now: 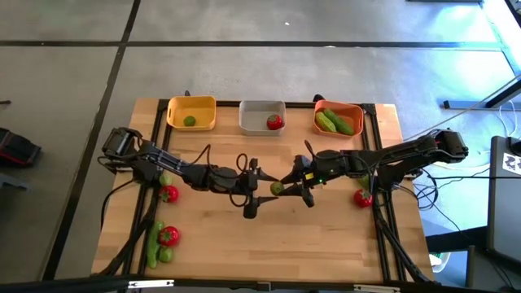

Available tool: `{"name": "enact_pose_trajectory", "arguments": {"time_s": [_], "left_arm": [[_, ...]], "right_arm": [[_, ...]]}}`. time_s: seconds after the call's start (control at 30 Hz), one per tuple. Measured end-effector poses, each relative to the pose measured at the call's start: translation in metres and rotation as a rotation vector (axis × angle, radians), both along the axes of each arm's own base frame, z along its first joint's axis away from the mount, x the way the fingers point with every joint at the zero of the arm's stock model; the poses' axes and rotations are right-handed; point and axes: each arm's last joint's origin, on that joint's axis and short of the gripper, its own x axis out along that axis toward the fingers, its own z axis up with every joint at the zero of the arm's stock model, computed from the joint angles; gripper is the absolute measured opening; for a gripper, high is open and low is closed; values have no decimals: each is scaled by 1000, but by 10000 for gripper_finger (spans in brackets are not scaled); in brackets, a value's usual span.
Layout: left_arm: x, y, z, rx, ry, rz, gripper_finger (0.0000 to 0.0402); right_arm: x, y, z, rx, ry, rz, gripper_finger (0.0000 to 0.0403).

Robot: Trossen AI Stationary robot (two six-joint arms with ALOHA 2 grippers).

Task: Sort produce into baskets
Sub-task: Put the lime into the yellow bin

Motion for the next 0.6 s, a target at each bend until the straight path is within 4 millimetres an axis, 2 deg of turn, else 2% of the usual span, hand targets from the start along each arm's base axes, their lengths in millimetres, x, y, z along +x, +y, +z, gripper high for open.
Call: {"name": "enact_pose_trajectory", "arguments": {"time_s": [0.4,0.6], "left_arm": [[0,0,1,1,-10,3,191],[0,-1,1,-21,-15,6,187]], "right_arm": [[2,1,-1,6,-16,2,147],[4,0,-2,6,-14,-17,152]]}}
